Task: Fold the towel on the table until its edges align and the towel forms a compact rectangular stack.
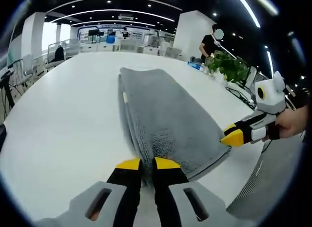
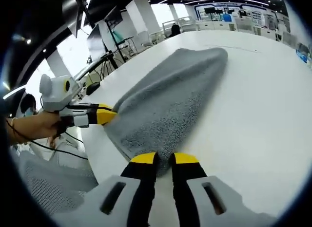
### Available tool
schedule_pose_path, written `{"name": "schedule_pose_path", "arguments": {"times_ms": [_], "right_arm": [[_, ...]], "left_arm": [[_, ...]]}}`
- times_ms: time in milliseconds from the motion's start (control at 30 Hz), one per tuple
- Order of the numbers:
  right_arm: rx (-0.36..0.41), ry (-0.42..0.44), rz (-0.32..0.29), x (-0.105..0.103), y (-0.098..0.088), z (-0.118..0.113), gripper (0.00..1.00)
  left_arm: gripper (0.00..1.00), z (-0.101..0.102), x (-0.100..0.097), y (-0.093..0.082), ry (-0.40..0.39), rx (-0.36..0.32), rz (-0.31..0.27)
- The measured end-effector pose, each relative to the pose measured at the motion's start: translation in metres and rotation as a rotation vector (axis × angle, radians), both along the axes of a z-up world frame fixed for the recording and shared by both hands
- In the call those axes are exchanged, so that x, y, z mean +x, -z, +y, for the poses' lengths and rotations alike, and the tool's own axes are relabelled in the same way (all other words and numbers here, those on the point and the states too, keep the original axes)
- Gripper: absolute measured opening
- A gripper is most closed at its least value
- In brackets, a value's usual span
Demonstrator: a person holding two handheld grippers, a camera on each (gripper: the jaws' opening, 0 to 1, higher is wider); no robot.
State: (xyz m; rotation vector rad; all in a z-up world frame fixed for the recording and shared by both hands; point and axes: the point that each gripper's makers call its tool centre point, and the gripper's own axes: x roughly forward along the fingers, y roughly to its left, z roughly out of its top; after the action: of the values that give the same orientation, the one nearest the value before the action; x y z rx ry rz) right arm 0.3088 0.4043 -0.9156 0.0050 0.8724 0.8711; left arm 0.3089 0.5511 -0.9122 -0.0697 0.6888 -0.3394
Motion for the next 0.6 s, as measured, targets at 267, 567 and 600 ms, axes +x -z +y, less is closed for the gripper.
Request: {"name": "schedule_pose_path", "arguments": {"times_ms": [267,567,600], "right_arm": [[0.029,-0.024,-0.012,0.001,-0.01,-0.003,0.02],[0.086,-0.017,-0.013,0.0,-0.025,-0.013,0.02],[0.097,-0.02,-0.012,0.001,-0.027,-0.014,0.02]], "left_arm": [[0.06,-0.001,-0.001,-0.004,-0.045,0.004,0.0],[0.05,-0.008,-0.01,-0.008,-0.074,-0.063,0.019],[0.05,-0.009,-0.011,-0.01,-0.077,-0.072,0.017]]}}
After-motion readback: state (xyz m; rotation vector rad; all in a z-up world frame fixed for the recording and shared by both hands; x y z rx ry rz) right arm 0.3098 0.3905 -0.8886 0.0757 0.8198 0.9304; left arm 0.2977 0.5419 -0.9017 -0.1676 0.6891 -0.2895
